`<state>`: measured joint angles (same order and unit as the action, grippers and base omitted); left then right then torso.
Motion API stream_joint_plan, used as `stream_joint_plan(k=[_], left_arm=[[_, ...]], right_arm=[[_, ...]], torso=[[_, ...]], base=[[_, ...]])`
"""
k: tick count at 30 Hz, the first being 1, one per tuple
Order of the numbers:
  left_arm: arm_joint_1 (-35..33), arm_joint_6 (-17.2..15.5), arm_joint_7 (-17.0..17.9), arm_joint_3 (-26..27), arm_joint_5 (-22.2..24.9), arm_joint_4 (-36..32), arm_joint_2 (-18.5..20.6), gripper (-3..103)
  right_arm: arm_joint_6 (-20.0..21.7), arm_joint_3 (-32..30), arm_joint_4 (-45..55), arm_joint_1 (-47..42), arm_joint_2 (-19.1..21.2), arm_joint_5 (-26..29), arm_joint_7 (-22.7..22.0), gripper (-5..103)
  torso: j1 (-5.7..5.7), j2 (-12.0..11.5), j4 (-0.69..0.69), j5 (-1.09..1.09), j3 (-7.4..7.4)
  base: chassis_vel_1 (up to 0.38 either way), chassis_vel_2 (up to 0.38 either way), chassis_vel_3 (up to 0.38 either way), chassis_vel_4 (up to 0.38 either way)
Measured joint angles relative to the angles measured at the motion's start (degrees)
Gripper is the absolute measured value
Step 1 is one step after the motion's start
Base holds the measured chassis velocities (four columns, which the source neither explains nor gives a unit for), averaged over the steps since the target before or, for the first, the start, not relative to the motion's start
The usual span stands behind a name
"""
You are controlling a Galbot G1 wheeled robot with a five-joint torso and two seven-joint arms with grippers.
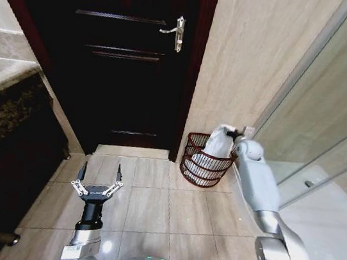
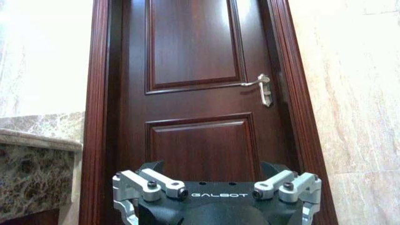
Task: Discard the used towel into the hamper.
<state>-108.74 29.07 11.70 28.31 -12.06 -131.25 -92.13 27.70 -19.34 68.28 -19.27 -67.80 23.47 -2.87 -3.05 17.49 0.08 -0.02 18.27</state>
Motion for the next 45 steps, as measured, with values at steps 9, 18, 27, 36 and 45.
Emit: stream_joint_plan(k=[9,18,27,36,45], left_arm=[[0.68,0.08,0.1,-0.16,0.11,0.9,0.0,100],[1.18,-0.59,0.64,-0.05,1.13,1.05,0.0,100],[2.24,-3.71,2.82,-1.04,2.77,1.84,0.0,100],[4.04,-6.67,3.47,-0.69,6.19,5.29,0.0,100],[5.67,-8.1,5.2,-0.35,7.37,6.55,0.01,100]], right_arm=[[1.36,1.84,-5.29,-2.34,-0.06,0.14,5.43,100],[-2.8,-2.4,10.11,-9.36,1.52,6.29,-0.21,100],[-7.21,-9.48,43.8,-36.04,2.35,1.75,-3.34,100],[-9.93,-18.53,55.4,-59.19,0.71,-2.15,-0.62,100],[-15.74,-20.91,58.64,-67.61,-2.98,-5.87,-0.23,100]], torso=[[-0.04,0.0,0.01,0.09,0.06],[-0.03,0.02,0.02,0.01,0.04],[-0.02,0.05,0.0,0.04,0.03],[-0.01,0.05,-0.01,0.02,0.04],[-0.01,0.05,0.01,0.02,0.04]], base=[[0.0,0.0,0.0,0.0],[0.0,0.0,0.0,0.0],[0.0,0.0,0.0,0.0],[0.0,0.0,0.0,0.0],[0.0,0.0,0.0,0.0]])
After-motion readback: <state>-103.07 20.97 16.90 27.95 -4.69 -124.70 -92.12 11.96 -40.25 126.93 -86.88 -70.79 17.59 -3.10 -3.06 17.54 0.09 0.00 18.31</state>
